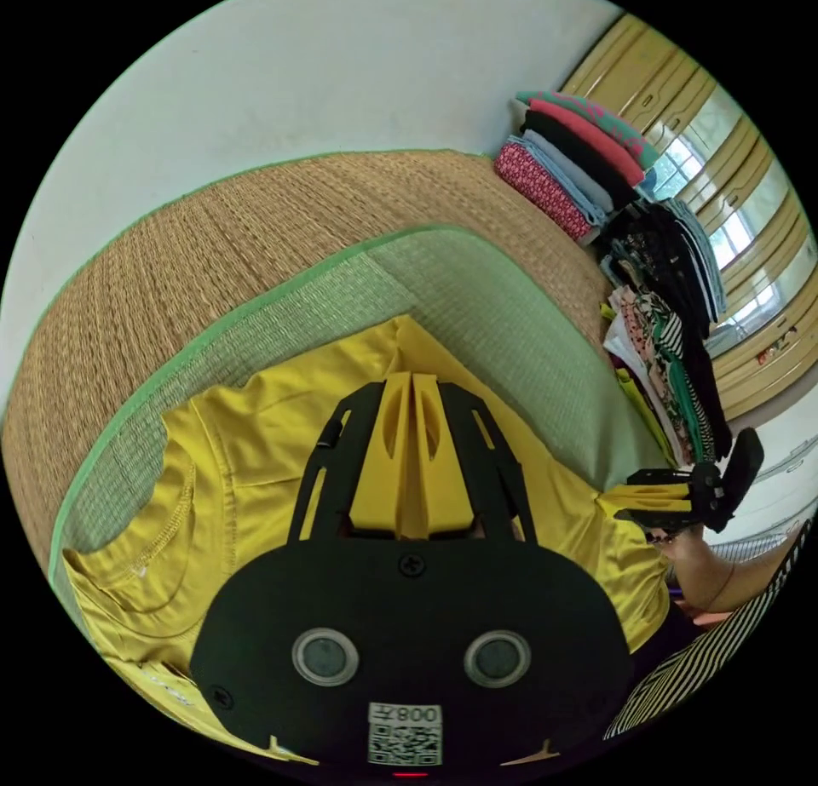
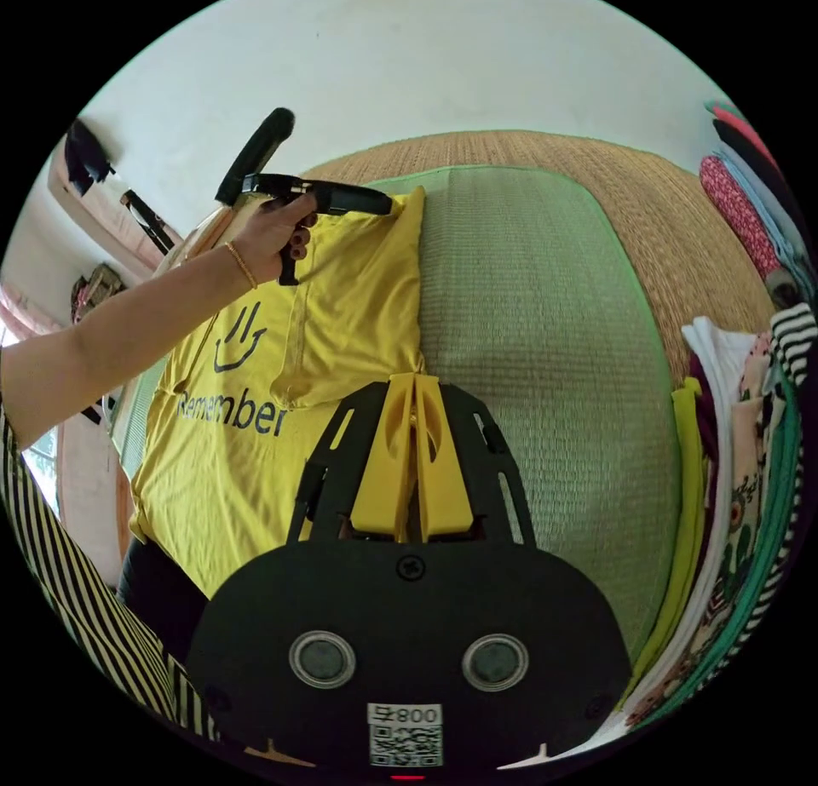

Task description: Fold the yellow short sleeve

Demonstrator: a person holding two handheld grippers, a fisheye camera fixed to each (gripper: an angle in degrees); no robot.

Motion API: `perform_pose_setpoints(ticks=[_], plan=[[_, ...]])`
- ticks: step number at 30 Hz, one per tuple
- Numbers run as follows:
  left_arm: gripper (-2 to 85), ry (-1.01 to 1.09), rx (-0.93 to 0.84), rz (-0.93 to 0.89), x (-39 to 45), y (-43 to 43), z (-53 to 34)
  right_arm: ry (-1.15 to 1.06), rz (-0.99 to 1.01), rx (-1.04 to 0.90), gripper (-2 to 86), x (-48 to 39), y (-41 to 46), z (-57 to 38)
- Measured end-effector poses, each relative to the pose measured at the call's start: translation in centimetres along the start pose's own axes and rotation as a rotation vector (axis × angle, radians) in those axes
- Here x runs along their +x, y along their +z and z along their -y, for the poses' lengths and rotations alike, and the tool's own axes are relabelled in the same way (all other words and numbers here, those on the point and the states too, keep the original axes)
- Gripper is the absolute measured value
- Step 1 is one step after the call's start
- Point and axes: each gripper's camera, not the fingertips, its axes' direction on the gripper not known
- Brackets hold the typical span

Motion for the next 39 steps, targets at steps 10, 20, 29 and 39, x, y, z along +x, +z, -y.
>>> perform_pose_setpoints(ticks=[10,20,29,39], plan=[[0.1,-0.010,-0.068,-0.001,-2.7,3.9,-0.3,-0.062,-0.085,0.001,0.2,-2.4,2.9,-3.3],[0.2,0.037,-0.072,-0.028,-4.7,5.9,-5.6,-0.016,-0.085,0.005,0.2,-2.9,5.7,-6.8],[0.2,-0.019,-0.201,-0.148,-9.0,4.4,-18.0,0.106,0.005,0.007,0.1,-1.2,7.8,-10.1],[0.9,-0.516,-0.010,-0.317,-17.3,-7.0,-44.5,0.263,0.224,0.037,0.3,2.1,2.9,-17.9]])
